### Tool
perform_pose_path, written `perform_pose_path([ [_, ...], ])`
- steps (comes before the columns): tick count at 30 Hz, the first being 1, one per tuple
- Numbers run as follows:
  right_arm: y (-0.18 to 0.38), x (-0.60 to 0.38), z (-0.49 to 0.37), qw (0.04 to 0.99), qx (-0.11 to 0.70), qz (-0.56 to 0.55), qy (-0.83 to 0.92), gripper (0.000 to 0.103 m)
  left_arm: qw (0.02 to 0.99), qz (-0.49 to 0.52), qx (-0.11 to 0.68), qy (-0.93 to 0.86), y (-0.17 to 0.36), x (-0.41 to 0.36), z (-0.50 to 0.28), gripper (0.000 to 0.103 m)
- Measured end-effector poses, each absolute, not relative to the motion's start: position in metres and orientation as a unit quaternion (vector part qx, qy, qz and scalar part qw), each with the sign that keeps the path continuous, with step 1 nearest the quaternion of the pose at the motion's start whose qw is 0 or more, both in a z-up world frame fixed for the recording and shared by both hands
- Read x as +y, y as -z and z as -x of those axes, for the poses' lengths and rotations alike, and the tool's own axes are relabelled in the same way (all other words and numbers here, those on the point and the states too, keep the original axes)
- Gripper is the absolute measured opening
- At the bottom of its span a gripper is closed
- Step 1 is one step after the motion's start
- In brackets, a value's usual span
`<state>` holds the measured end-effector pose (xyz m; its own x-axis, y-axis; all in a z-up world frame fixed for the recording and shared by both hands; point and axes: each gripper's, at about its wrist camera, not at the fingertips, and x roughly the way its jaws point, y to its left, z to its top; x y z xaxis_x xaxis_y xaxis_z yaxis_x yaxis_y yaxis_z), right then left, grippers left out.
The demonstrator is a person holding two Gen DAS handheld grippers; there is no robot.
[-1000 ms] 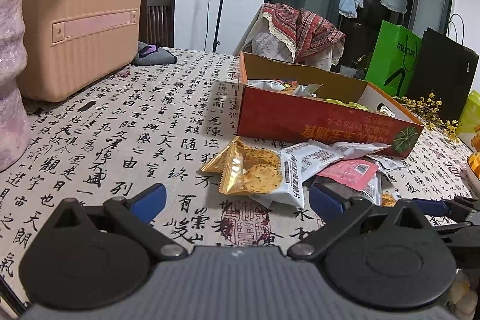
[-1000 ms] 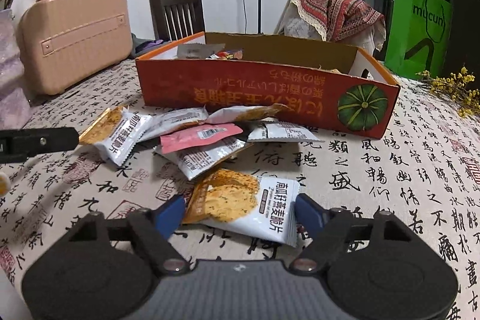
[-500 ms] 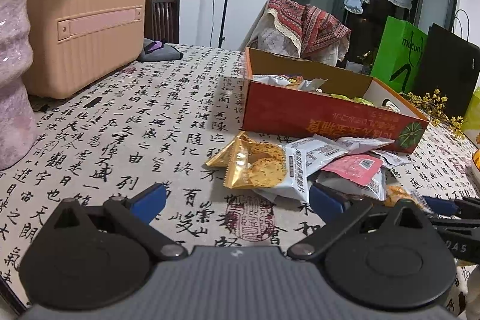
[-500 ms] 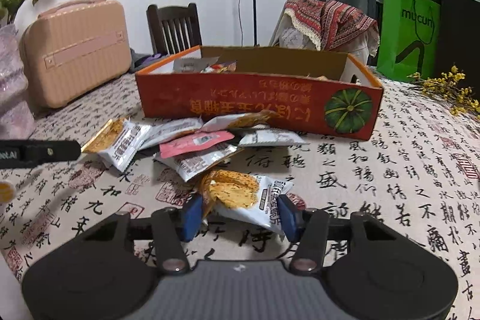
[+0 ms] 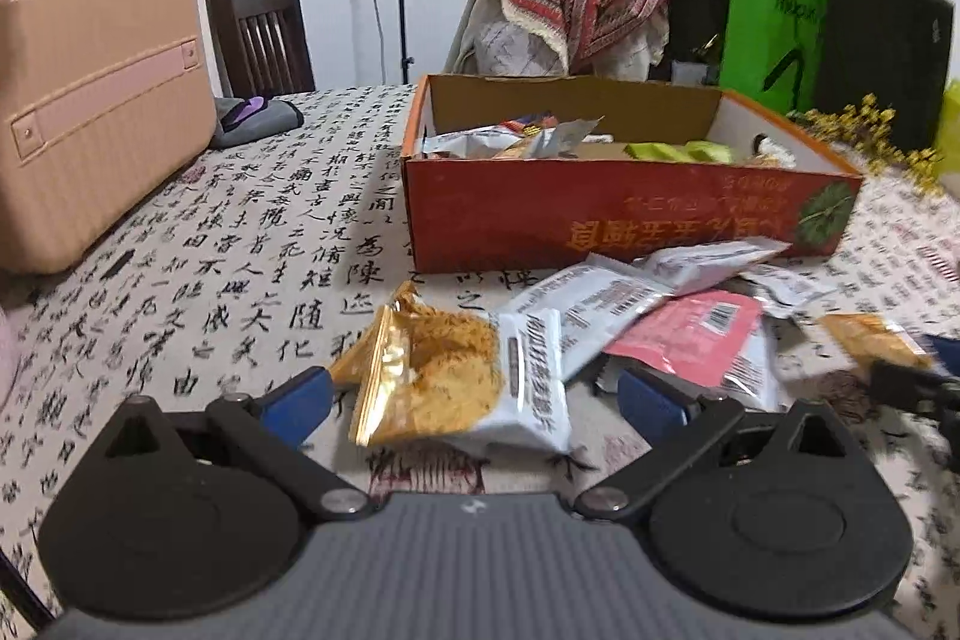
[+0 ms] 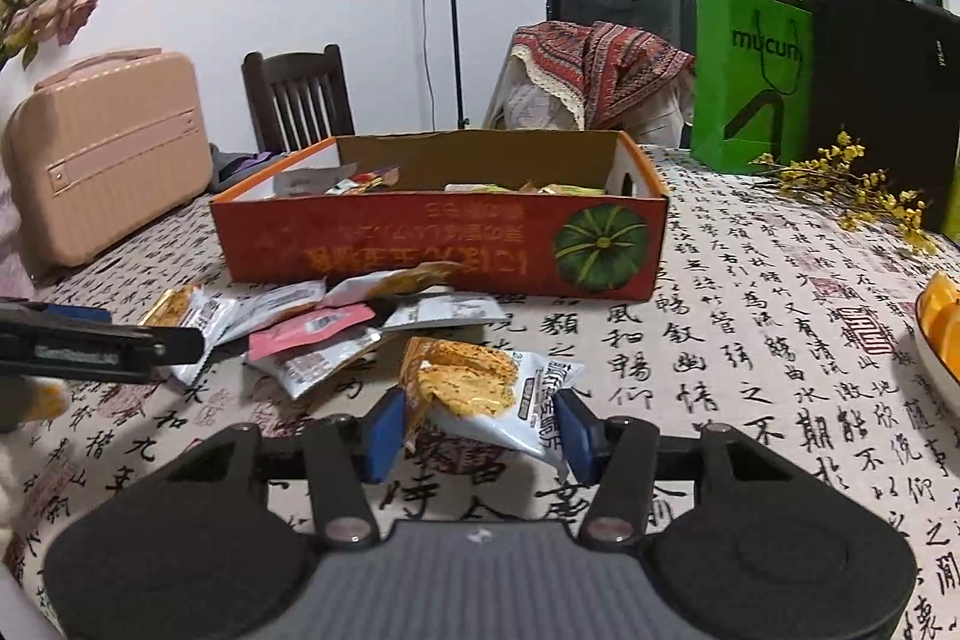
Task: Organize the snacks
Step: 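Grasp a golden cracker pack with the right tool while the left tool grasps another, then lower both cracker packs into the cardboard box and open both tools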
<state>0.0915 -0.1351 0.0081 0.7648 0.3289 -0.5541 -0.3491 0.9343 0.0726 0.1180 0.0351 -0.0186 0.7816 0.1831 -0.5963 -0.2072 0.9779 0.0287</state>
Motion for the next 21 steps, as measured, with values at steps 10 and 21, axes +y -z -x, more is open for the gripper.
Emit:
perform_pose_path([
  [10, -0.009, -0.145, -0.095, 0.942, 0.289, 0.008, -0.171, 0.053, 0.940, 0.031, 0.319, -0.117, 0.026, 0.044, -0.132, 0.078],
  [21, -0.007, -0.148, -0.097, 0.942, 0.290, 0.003, -0.168, 0.053, 0.954, 0.039, 0.279, -0.104, 0.008, 0.041, -0.113, 0.073],
])
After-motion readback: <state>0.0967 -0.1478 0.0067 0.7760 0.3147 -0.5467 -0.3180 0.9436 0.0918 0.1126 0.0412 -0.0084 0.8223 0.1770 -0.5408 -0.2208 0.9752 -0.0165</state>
